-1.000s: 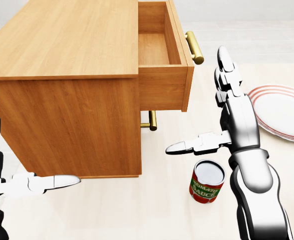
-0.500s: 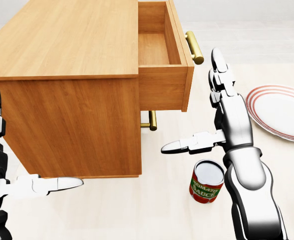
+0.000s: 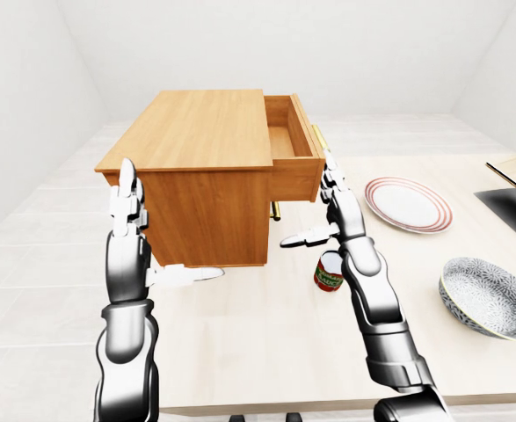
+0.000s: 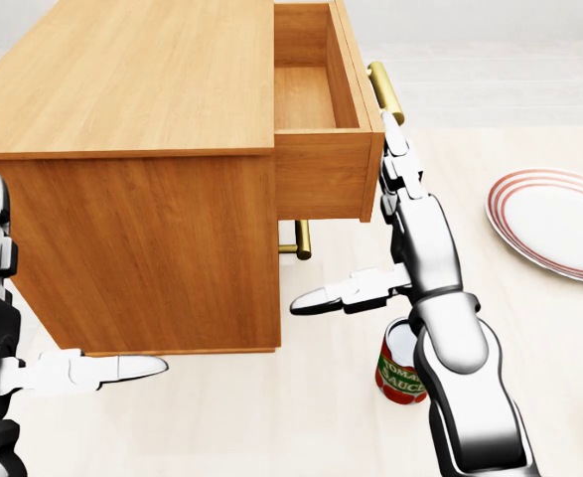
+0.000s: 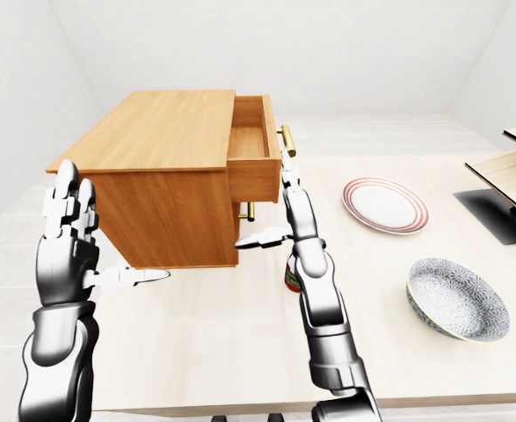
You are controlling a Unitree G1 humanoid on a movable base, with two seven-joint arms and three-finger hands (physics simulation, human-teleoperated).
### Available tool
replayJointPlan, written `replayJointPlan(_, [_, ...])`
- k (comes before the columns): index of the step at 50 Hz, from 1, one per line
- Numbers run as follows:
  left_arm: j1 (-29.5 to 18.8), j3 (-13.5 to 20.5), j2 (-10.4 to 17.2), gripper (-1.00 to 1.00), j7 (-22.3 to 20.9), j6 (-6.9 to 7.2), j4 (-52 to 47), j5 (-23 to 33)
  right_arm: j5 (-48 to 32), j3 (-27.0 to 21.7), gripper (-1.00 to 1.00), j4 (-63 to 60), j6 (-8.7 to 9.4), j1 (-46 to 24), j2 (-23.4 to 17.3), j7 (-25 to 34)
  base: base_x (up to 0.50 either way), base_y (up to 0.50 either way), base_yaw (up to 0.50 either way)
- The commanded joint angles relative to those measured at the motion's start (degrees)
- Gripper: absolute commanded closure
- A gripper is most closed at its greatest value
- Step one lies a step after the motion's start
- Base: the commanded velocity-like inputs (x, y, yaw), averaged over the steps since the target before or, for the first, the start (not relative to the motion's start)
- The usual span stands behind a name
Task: Close the top drawer of the cabinet.
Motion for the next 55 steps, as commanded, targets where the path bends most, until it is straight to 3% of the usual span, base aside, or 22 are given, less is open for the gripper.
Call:
replayJointPlan(1, [-0.02, -0.03, 0.02, -1.0, -0.04, -0.06, 0.47, 0.19, -0.81, 1.13, -1.0, 1.39, 0.0, -0.36, 1.0, 0.38, 0.0, 0.0, 0.0])
replayJointPlan(12, [-0.12, -0.04, -0.05, -1.0, -0.12, 0.87, -0.19, 0.17, -1.77, 1.77, -1.0, 1.77, 0.0, -1.14, 1.71, 0.65, 0.0, 0.0, 0.0])
replayJointPlan(29, [-0.45, 0.03, 0.08, -1.0, 0.03, 0.94, 1.25, -0.27, -3.54, 4.16, -1.0, -3.93, 0.0, -0.37, 3.54, 1.91, 0.0, 0.0, 0.0])
replayJointPlan(55, [-0.19, 0.01, 0.07, -1.0, -0.11, 1.0, 1.3, -0.43, -5.95, 7.7, -1.0, 3.93, 0.0, -0.51, 7.39, 2.29, 0.0, 0.0, 0.0])
